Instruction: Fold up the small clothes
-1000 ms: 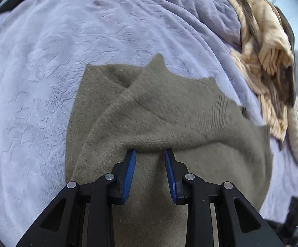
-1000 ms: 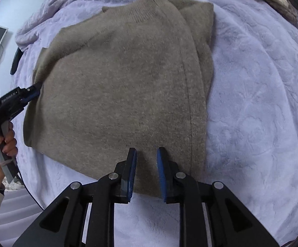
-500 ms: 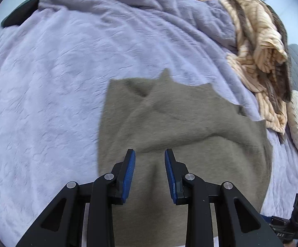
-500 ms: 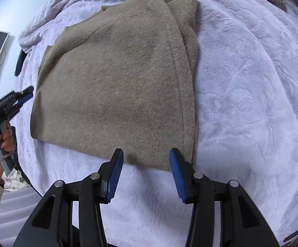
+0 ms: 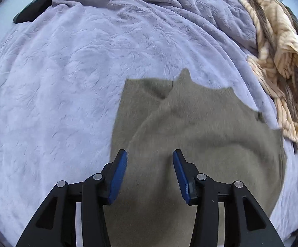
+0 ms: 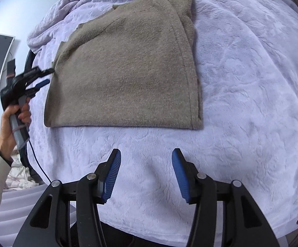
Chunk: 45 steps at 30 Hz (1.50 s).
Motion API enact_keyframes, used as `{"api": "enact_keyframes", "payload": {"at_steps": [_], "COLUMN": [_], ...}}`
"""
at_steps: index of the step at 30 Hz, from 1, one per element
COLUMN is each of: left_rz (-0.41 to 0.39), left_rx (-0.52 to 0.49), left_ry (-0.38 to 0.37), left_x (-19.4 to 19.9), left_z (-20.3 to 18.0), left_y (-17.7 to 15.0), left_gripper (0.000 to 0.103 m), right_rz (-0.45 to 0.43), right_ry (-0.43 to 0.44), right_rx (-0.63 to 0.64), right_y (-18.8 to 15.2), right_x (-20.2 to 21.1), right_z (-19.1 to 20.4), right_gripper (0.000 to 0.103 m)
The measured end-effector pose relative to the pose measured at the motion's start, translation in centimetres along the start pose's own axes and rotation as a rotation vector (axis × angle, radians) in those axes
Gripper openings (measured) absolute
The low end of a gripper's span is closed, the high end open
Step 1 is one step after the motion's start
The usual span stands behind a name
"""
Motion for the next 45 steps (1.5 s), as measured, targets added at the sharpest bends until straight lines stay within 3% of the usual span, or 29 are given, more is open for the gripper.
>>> {"api": "enact_keyframes", "payload": {"at_steps": [4,5,7,18,20,23,33,36,45], "left_rz": [0.029,0.032,0.024,0.194,0.209,0.215,0.235,0.226,0.218], "left_rx": [-0.045,-0.056,-0.074,-0.051,-0.055,-0.067,-0.03,-0.019,-0.019], "left_ry": [0.008,0.014,0.026,0.007,0.021,0.024,-0.026,-0.021,-0.023], "left_x": [2.7,3.3,4.7,8.2,8.8,9.6,11.9,12.4,12.6], "left_z": [1.1,1.2,1.6,1.5,1.5,1.3,-0.2,0.0,0.2], "left_y": [-3.9,-5.0,-7.7,-20.4,-22.3,-24.5,-26.6,-26.5,-26.1], "left_gripper": [0.052,0.067,0.081,0.081,0.081,0.081,0.081,0.081,0.081], "right_rz": [0.002,0.004,0.007,0.005,0.017,0.035,0.048,0.022,0.006], "right_ry": [0.006,0.008,0.011,0.023,0.023,0.014,-0.034,-0.053,-0.091], "right_rx": [-0.015,-0.016,-0.013,0.059,0.07,0.093,0.144,0.159,0.177], "right_y": [-0.5,-0.5,-0.6,-1.1,-1.7,-2.5,-4.1,-3.9,-4.0], "right_x": [0.4,0.4,0.5,2.4,2.5,2.6,3.0,3.3,3.7], "right_z": [-0.1,0.0,0.4,4.3,4.9,5.7,6.4,6.5,7.1], "right_gripper": [0.058,0.058,0.058,0.071,0.078,0.078,0.084,0.093,0.094]}}
Point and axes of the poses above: each gripper's, at about its wrist camera, not at the fingertips, and x roughly against the way its jaws point, z to its left, y to its top, the point moved 5 cm from there along -x, roughly the way its jaws point, and after that the axes turned 13 degrees about x, right-handed, at the moved point
